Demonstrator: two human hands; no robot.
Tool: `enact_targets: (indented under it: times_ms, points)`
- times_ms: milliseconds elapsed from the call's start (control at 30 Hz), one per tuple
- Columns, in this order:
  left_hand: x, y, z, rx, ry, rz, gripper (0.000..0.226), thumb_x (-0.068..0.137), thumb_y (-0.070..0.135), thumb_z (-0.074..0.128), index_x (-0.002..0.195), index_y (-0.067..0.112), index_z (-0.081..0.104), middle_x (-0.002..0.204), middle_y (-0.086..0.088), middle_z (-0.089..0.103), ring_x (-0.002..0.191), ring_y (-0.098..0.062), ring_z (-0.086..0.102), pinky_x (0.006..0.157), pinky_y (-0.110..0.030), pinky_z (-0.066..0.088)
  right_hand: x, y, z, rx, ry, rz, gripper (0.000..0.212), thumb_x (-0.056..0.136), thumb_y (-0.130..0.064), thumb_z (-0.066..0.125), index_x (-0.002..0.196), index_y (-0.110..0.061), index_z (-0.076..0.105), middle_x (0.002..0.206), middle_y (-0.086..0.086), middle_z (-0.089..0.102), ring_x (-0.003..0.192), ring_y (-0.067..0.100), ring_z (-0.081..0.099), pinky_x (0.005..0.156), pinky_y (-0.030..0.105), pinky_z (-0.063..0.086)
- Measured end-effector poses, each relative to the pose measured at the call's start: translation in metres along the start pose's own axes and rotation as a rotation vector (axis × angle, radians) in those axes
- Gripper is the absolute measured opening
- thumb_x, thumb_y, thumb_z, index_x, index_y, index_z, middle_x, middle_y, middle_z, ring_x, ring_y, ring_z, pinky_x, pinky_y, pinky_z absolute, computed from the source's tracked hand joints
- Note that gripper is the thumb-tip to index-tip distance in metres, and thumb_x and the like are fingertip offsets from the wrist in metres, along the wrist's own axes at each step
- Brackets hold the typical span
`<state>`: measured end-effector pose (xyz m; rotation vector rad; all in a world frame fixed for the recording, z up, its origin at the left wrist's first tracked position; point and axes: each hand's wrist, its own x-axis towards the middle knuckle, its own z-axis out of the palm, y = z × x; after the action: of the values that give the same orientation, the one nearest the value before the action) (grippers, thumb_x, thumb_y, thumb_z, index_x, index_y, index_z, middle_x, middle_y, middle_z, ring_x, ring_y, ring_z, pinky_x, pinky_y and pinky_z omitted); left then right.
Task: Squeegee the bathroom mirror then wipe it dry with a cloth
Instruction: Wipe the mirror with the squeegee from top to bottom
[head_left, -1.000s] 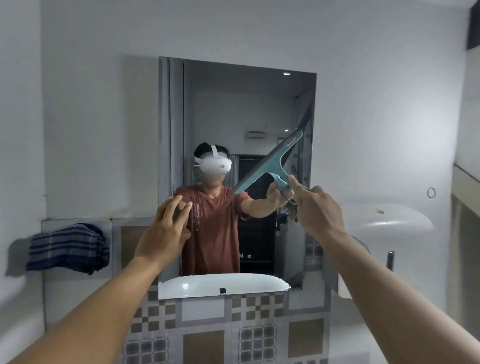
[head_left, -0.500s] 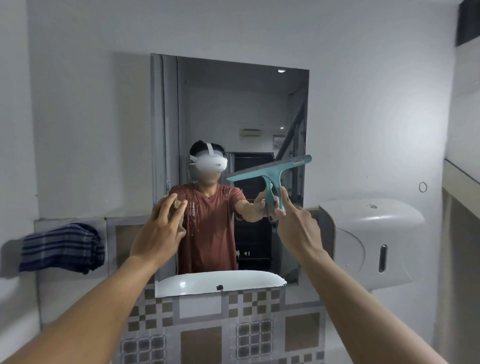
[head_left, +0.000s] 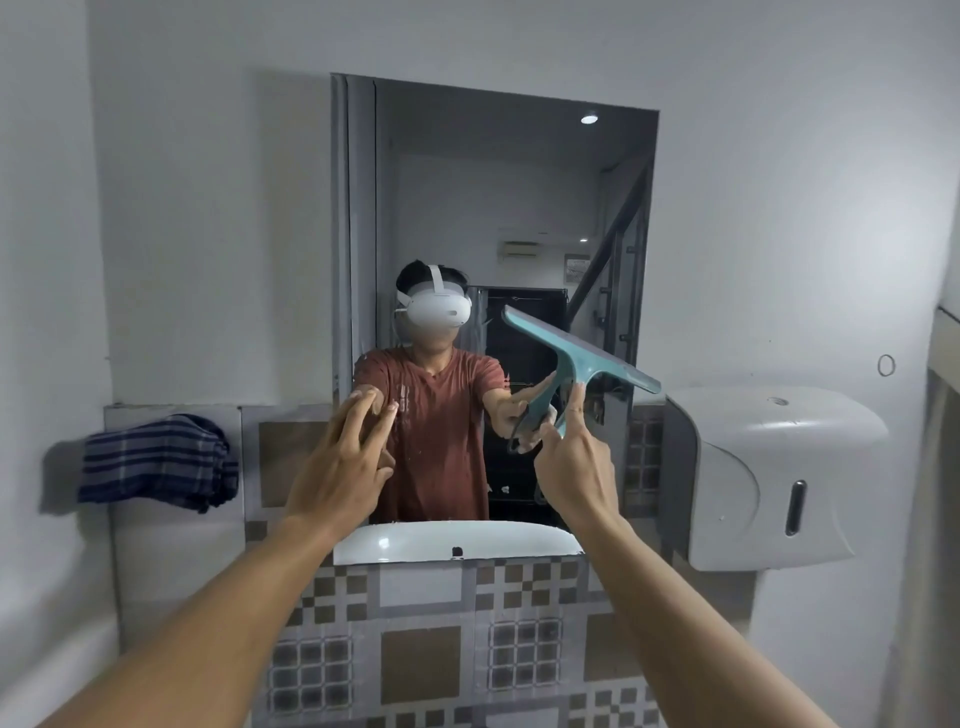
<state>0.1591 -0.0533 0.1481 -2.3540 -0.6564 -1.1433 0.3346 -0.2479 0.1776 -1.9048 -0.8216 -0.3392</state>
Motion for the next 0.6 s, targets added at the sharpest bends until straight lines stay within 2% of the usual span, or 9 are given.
enact_targets:
  times_ms: [167,267,333,433,500,567,600]
  points:
    - [-0.006,0.002,0.013,-0.043,-0.055,-0.018,0.090,0.074,0.027,0.085,0.150,0.010,0.040,0.155,-0.019,0.031,0.146,-0.037,0.027,0.093,-0.045,0.058,-0.015,-0.009,0.005,0.112,-0.054,0.047,0.072,0.106,-0.030,0.038,0.157,-0.040,-0.011,0.086,0.005,0.070,0.068,0.022,0.066,0.063,0.043,0.058]
    - [-0.007,0.002,0.015,-0.053,-0.056,-0.033,0.090,0.075,0.026,0.084,0.152,0.011,0.038,0.156,-0.019,0.029,0.147,-0.037,0.025,0.093,-0.046,0.058,-0.025,-0.019,0.015,0.203,-0.075,0.063,0.075,0.106,-0.032,0.041,0.157,-0.039,-0.013,0.091,0.005,0.071,0.072,0.020,0.066,0.069,0.045,0.059]
    - [-0.007,0.001,0.013,-0.039,-0.061,-0.024,0.089,0.077,0.029,0.082,0.152,0.011,0.037,0.157,-0.020,0.028,0.147,-0.037,0.024,0.094,-0.045,0.057,-0.028,-0.030,0.018,0.266,-0.080,0.071,0.074,0.106,-0.032,0.040,0.159,-0.032,-0.012,0.100,0.000,0.066,0.071,0.008,0.057,0.074,0.042,0.053]
    - [-0.009,-0.002,0.011,-0.033,-0.055,0.008,0.086,0.079,0.026,0.080,0.152,0.010,0.038,0.156,-0.022,0.030,0.147,-0.038,0.025,0.095,-0.045,0.056,-0.024,-0.045,0.021,0.349,-0.081,0.082,0.072,0.107,-0.031,0.039,0.160,-0.020,-0.010,0.091,-0.011,0.054,0.066,-0.002,0.040,0.078,0.029,0.038]
    - [-0.013,-0.002,0.013,-0.081,-0.043,0.011,0.084,0.076,0.019,0.083,0.149,0.009,0.042,0.155,-0.023,0.033,0.145,-0.039,0.029,0.090,-0.044,0.059,-0.019,-0.055,0.027,0.387,-0.076,0.092,0.073,0.107,-0.031,0.039,0.160,-0.017,-0.010,0.085,-0.015,0.055,0.066,-0.004,0.045,0.068,0.021,0.040]
    - [-0.018,-0.004,0.018,-0.113,-0.035,0.016,0.086,0.074,0.017,0.083,0.148,0.008,0.042,0.154,-0.023,0.034,0.143,-0.039,0.033,0.089,-0.044,0.059,-0.017,-0.064,0.035,0.407,-0.064,0.100,0.076,0.107,-0.032,0.041,0.160,-0.016,-0.010,0.090,-0.011,0.064,0.067,-0.005,0.051,0.051,0.011,0.036]
    - [-0.021,-0.004,0.021,-0.111,-0.039,0.023,0.088,0.074,0.017,0.084,0.149,0.008,0.040,0.155,-0.022,0.032,0.143,-0.039,0.033,0.091,-0.044,0.058,-0.018,-0.068,0.040,0.416,-0.063,0.102,0.076,0.106,-0.034,0.042,0.159,-0.017,-0.010,0.095,-0.009,0.067,0.069,-0.005,0.053,0.049,0.010,0.036]
